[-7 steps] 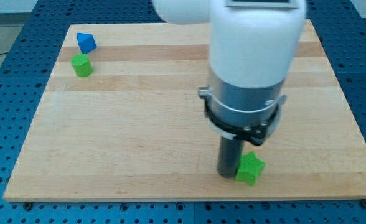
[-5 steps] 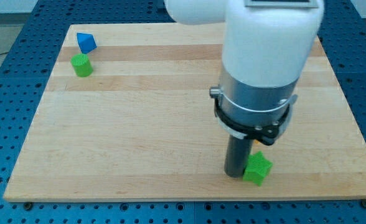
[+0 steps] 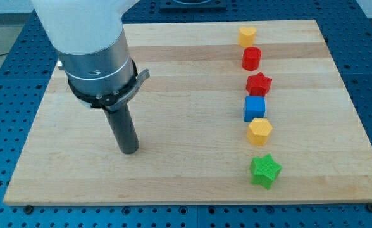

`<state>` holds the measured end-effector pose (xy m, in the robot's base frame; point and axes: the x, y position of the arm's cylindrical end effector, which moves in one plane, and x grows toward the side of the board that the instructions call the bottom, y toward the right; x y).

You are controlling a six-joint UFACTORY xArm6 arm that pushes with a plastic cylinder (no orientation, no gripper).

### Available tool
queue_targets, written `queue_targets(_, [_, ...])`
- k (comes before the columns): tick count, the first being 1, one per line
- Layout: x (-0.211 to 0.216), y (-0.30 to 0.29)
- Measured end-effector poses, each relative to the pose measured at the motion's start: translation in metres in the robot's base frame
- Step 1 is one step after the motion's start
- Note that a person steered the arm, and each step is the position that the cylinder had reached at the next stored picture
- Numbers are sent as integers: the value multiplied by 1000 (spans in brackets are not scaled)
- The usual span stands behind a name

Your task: Place blue triangle between yellow heart and red circle

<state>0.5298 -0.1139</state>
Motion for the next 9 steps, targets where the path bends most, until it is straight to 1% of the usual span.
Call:
queue_targets(1, [-35,-8])
queue_targets(2, [-78,-70])
queue_targets(3, [-88,-131])
queue_targets(4, [-106,-168])
queue_targets(5, [-160,-178])
queue_targets(6, [-197,-178])
queue_targets(9, [-197,-169])
